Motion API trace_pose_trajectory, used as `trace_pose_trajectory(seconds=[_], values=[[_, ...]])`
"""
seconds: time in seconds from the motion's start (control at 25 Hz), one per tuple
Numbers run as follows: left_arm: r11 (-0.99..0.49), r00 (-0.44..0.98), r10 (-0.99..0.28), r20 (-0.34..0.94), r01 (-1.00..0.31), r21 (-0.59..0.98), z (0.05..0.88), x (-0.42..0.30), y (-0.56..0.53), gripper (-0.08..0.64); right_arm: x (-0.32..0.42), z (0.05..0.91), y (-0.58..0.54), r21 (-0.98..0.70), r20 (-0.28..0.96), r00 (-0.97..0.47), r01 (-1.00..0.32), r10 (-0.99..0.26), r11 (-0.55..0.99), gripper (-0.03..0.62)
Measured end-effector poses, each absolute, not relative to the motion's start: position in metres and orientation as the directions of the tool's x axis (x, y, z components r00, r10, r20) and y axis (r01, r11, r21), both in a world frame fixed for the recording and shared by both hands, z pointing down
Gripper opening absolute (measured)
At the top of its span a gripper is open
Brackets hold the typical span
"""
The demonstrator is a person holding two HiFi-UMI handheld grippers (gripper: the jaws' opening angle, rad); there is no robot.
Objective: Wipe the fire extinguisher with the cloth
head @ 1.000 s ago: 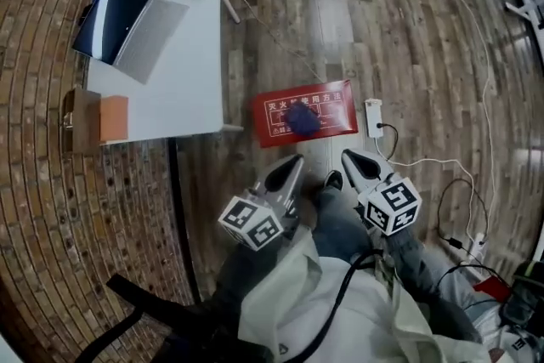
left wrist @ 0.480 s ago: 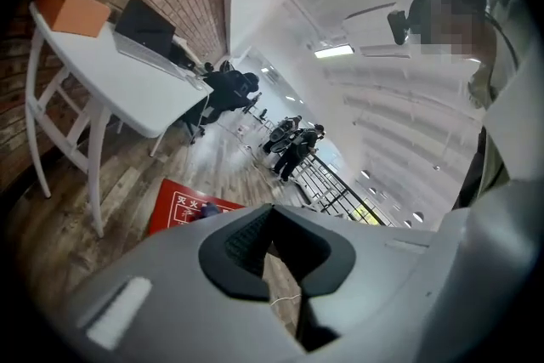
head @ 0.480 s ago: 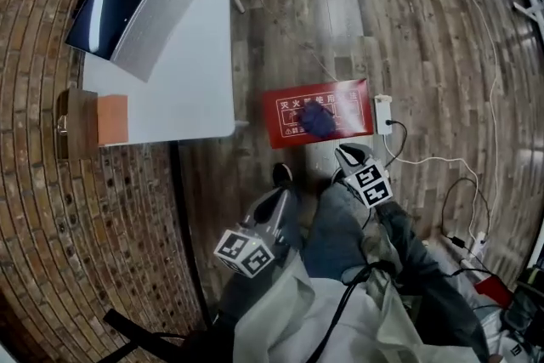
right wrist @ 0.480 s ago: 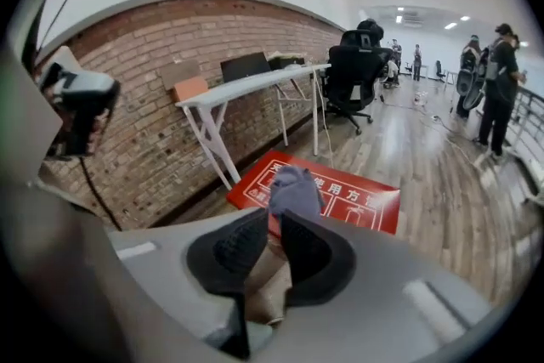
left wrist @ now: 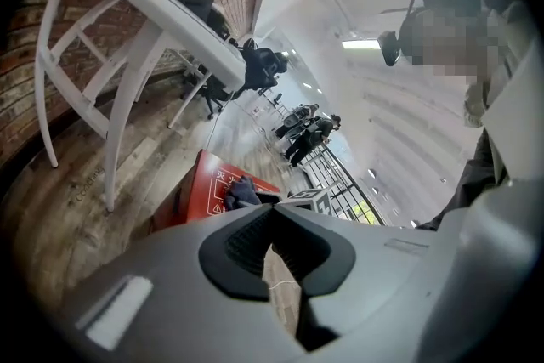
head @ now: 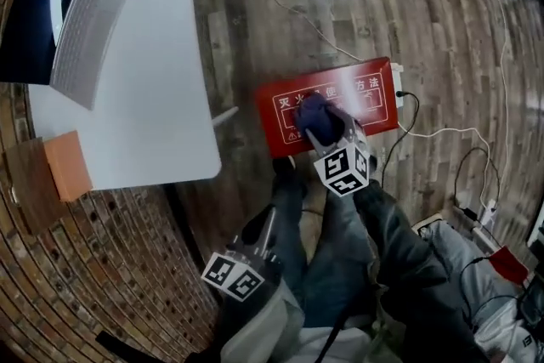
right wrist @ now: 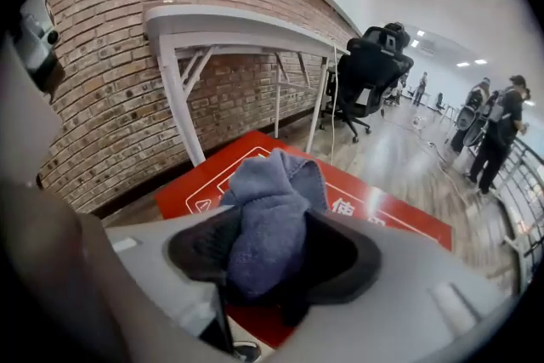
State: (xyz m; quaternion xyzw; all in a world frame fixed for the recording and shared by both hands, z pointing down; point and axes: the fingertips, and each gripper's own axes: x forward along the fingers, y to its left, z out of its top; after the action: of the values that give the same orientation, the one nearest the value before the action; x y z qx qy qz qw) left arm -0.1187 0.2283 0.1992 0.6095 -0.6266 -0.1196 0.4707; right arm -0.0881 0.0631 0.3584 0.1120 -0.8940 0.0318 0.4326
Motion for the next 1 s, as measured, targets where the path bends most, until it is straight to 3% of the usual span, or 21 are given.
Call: trace_pose_trajectory(seconds=[0.16, 0.28, 0.48, 0.56, 0.64, 0.72, 0.88, 1.0], values=[[0.198, 0.265, -0.849, 0.457, -0.643, 0.740, 0.240, -0.094, 0.212, -0.002, -0.087, 0.357, 0.074, 0.068, 0.733, -0.654, -0.204, -0.187, 0.977, 0.141], [0.198, 0.288, -0.830, 0.478, -0.649, 0.735, 0.265, -0.070, 0.202, -0.002, -0.060, 0.347, 0.086, 0.037, 0.704, -0.683, -0.237, -0.194, 0.971, 0.120], [0.252, 0.206, -0.861, 0.466, -0.622, 0.741, 0.297, -0.041, 0.189, -0.002, 0.058, 0.349, 0.071, 0.038, 0.614, -0.673, -0.498, -0.413, 0.866, 0.118], [0.236, 0.211, -0.865, 0.455, -0.629, 0.741, 0.309, -0.024, 0.184, -0.002, 0.118, 0.383, 0.059, -0.055, 0.653, -0.593, -0.658, -0.471, 0.751, 0.118], [0.233, 0.218, -0.860, 0.461, -0.636, 0.736, 0.319, -0.012, 0.185, -0.002, 0.151, 0.426, 0.056, -0.129, 0.723, -0.535, -0.726, -0.438, 0.675, 0.118], [0.243, 0.228, -0.850, 0.474, -0.629, 0.738, 0.328, -0.001, 0.190, -0.002, 0.149, 0.456, 0.054, -0.189, 0.708, -0.572, -0.718, -0.414, 0.670, 0.118], [0.253, 0.250, -0.831, 0.497, -0.627, 0.737, 0.345, 0.016, 0.197, -0.002, 0.098, 0.478, 0.058, -0.394, 0.525, -0.750, -0.634, -0.403, 0.666, 0.115], [0.248, 0.256, -0.822, 0.509, -0.644, 0.724, 0.354, 0.020, 0.198, -0.002, 0.067, 0.492, 0.075, -0.451, 0.442, -0.805, -0.580, -0.395, 0.678, 0.114]])
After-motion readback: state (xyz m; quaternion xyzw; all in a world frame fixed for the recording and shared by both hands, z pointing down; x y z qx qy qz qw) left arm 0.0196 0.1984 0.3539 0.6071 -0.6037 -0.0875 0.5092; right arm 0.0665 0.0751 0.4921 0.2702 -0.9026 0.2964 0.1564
